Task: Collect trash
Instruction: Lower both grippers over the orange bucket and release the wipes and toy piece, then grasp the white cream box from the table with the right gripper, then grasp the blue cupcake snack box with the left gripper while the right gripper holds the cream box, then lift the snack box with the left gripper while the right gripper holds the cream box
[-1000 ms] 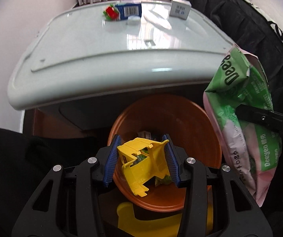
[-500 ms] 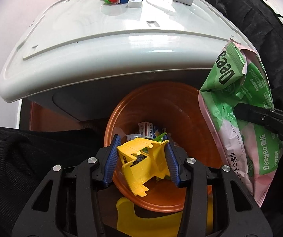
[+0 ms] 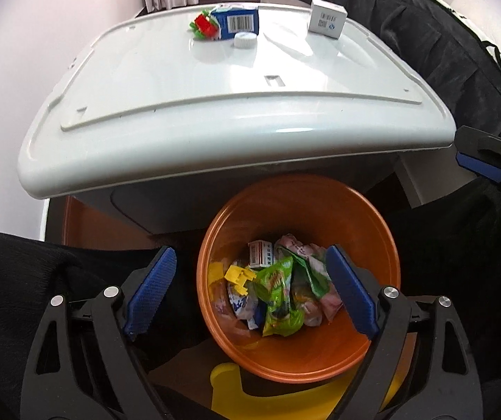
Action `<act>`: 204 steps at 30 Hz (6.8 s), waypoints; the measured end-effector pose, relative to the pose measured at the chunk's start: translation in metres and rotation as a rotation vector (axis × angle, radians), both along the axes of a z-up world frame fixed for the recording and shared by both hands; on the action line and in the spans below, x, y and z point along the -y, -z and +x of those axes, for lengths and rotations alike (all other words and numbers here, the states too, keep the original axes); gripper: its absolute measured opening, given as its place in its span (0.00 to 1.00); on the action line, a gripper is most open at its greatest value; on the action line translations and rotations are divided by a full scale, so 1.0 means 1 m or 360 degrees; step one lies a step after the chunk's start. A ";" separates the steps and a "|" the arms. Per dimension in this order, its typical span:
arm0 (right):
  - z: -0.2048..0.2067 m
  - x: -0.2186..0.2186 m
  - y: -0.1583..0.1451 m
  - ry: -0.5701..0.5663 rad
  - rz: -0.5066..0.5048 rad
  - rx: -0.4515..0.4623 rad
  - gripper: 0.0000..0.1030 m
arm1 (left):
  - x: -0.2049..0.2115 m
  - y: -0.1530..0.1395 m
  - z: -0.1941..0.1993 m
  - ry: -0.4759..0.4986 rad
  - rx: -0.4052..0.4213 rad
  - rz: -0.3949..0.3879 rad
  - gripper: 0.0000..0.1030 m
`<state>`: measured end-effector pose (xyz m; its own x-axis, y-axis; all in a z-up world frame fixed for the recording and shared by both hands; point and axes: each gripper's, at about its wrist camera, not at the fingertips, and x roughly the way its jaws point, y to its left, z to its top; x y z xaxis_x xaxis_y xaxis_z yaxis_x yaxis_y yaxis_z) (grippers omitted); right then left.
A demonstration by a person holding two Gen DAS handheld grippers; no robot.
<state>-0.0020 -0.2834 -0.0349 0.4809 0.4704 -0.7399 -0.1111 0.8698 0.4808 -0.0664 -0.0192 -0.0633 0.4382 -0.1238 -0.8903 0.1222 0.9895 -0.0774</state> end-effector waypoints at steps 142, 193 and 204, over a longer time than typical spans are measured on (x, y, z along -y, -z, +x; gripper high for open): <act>0.181 0.004 0.024 0.0217 -0.0326 0.0055 0.61 | 0.012 -0.034 0.313 0.0292 0.0362 -0.0276 0.67; 0.173 0.000 0.015 0.0233 -0.0301 0.0066 0.61 | 0.036 -0.021 0.249 0.0279 0.0581 0.0246 0.68; 0.174 -0.004 0.014 0.0222 -0.0293 0.0073 0.61 | 0.033 -0.059 0.213 0.0234 0.0711 0.0190 0.67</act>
